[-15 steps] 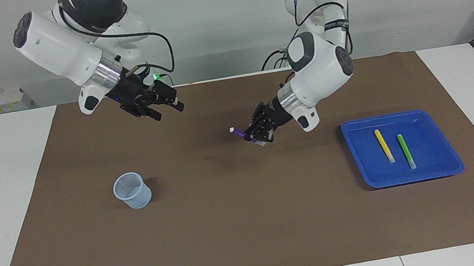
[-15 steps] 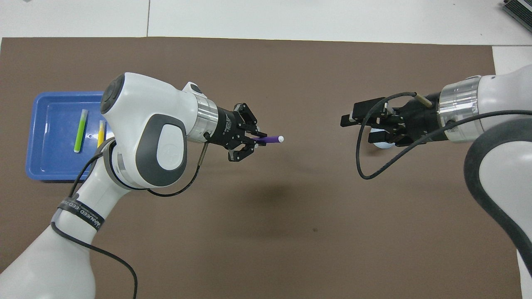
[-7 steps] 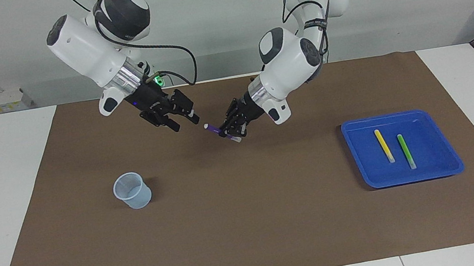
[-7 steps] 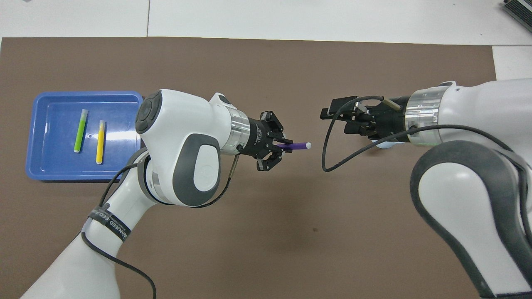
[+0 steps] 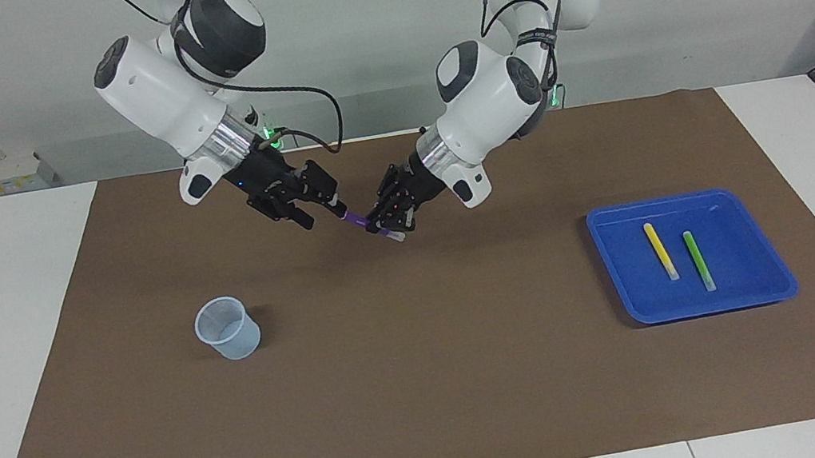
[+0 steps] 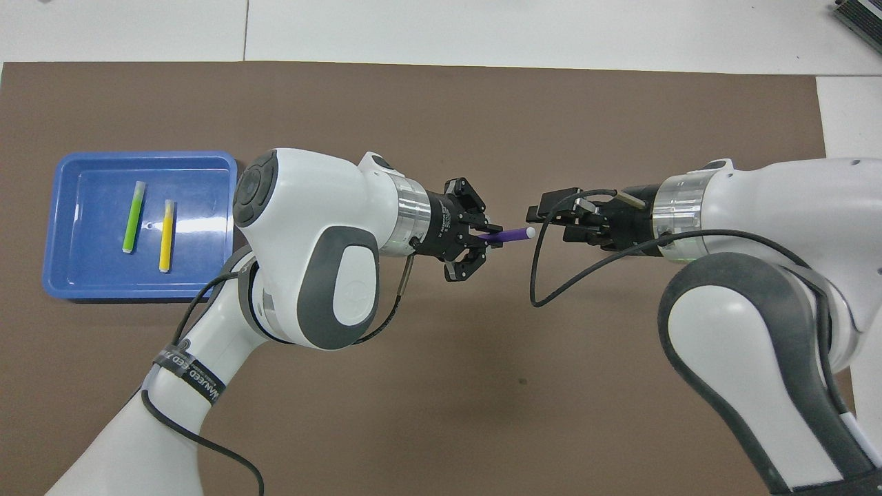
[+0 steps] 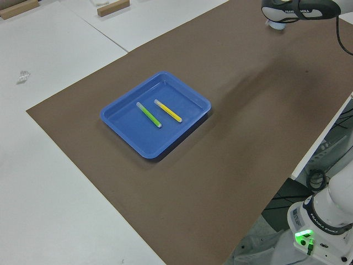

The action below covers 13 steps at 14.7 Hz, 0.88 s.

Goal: Transfer and insert pens with both arms
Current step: 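Grasp the purple pen tip with the right gripper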

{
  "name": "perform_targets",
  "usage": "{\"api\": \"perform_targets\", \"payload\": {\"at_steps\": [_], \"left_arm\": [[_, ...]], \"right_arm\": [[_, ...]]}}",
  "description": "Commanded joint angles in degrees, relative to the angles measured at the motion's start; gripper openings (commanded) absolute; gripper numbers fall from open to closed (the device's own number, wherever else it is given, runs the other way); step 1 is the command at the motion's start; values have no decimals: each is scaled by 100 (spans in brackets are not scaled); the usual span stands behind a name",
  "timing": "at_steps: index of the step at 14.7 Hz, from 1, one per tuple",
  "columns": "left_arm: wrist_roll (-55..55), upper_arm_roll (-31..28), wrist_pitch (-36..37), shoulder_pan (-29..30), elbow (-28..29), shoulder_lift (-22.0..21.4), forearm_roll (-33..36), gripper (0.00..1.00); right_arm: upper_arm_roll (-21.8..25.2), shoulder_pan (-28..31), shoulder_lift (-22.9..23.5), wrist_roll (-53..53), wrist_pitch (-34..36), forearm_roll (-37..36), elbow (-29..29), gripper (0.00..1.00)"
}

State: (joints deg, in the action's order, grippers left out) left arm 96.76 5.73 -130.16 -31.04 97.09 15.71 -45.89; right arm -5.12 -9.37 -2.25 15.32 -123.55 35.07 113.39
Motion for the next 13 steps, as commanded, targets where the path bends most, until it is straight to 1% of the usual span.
{"api": "perform_targets", "payload": {"at_steps": [1, 7, 12, 13], "left_arm": [[115, -19, -62, -42, 3, -15, -43, 0], [45, -37, -79, -42, 161, -59, -17, 0], [45, -28, -132, -42, 170, -68, -17, 0], [45, -28, -150, -42, 170, -68, -17, 0]], "right_arm": [[-15, 23, -223, -134, -90, 52, 272, 70], [-24, -100, -188, -73, -143, 52, 254, 67], [-24, -109, -179, -99, -160, 52, 245, 67], [-24, -187, -179, -99, -221, 52, 245, 66]]}}
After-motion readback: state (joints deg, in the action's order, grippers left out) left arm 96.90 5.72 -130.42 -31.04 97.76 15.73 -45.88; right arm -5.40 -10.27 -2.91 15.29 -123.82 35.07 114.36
